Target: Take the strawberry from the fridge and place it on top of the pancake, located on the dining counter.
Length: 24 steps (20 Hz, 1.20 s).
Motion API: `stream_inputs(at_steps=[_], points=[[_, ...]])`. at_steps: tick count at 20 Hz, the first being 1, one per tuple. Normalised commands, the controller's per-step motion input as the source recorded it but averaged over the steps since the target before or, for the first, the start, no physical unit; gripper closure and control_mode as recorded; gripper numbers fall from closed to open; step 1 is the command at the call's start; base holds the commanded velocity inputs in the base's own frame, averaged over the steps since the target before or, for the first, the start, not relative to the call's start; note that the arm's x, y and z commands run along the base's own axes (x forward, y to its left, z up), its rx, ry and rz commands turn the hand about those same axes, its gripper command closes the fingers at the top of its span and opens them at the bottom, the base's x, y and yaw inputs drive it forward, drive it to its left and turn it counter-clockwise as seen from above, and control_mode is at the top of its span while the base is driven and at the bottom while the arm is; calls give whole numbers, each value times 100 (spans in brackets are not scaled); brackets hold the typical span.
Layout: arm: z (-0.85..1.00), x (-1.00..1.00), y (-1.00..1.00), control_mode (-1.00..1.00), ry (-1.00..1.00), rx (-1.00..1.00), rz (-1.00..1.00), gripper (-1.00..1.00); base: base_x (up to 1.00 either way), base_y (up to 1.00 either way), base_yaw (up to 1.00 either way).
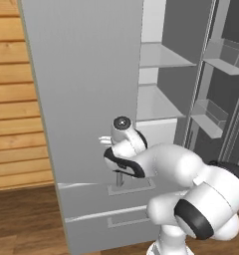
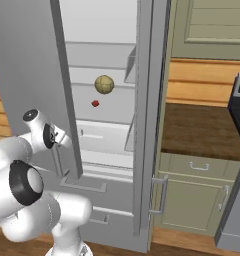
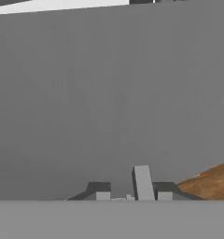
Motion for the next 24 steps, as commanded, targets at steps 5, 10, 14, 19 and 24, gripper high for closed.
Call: stream_inputs(at_steps=[5,10,14,19,24], points=[[-29,-41,60,-100,1,-1,-25,100,0,0,0],[-25,-49,56,-100,0,0,-25,100,0,0,0],[-27,-51,62,-100,0,0,-25,100,0,0,0],[-34,-43,72,-100,6,0,-21,-100,0,0,0],[-13,-22,75,-100,2,-3,-15,-100,0,0,0]])
